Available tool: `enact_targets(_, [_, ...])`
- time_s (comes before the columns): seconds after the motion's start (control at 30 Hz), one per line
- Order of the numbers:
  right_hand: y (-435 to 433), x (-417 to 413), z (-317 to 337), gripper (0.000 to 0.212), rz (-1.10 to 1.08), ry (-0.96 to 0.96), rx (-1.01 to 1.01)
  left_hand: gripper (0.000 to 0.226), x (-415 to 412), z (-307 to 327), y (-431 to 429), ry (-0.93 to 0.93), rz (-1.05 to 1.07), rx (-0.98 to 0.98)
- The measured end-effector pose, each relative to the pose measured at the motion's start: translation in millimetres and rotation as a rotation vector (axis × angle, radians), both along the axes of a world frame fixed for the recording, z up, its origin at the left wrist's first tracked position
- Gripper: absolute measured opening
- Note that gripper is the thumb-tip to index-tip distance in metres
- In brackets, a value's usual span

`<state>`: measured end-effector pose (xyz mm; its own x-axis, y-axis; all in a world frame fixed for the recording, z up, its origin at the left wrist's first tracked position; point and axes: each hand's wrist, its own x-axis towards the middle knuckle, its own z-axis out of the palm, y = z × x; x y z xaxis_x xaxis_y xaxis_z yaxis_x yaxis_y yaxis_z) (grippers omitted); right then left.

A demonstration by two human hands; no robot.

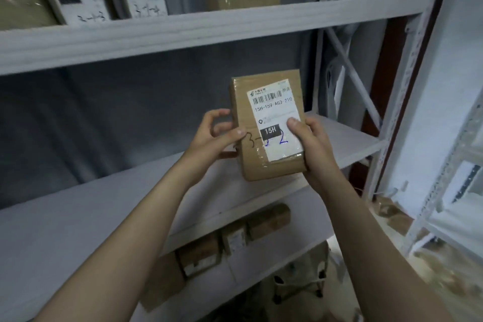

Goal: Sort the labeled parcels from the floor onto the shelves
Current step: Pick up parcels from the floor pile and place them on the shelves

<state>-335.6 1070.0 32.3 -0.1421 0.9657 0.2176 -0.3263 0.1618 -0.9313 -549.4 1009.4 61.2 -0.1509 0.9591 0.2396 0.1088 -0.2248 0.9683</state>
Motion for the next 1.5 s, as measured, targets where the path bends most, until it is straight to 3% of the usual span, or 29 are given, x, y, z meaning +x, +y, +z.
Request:
enact_targets(0.3, [-8,-63,-33,0.041,0.224,-0.186,-0.014,0.05,-55,-41,-57,-0.08,0.2,-0.065])
enact_targets(0.53, [-35,-64,-79,0.045,0.249,-0.45,-0.002,0.058,-49,-105,-112,-0.143,0.324,-0.193])
enact_targets(0.83, [-98,-77,-177,0.037,0.476,-0.442,-0.342,0.056,-46,-192,-201,-0.245,0.494,-0.382])
enact_targets(0.93, [-124,-90,-213,0.035,0.573,-0.527,-0.363,0.045,-57,-225,-238,-0.211,0.544,-0.474])
enact_targets(1.03, [-149,-95,-248,0.027,0.654,-0.594,-0.369,0.048,-64,-259,-262,-0.206,0.584,-0.585])
enact_targets(1.2, [-178,-102,-294,0.007,0.59,-0.69,-0.496,0.049,-71,-312,-273,-0.3,0.511,-0.68])
enact_targets(1.3, [-194,-116,-318,0.015,0.513,-0.718,-0.572,0.037,-90,-343,-277,-0.32,0.489,-0.72])
enact_targets(1.5, [-237,-197,-351,0.023,0.554,-0.545,-0.832,0.027,-170,-381,-309,-0.386,0.513,-0.788])
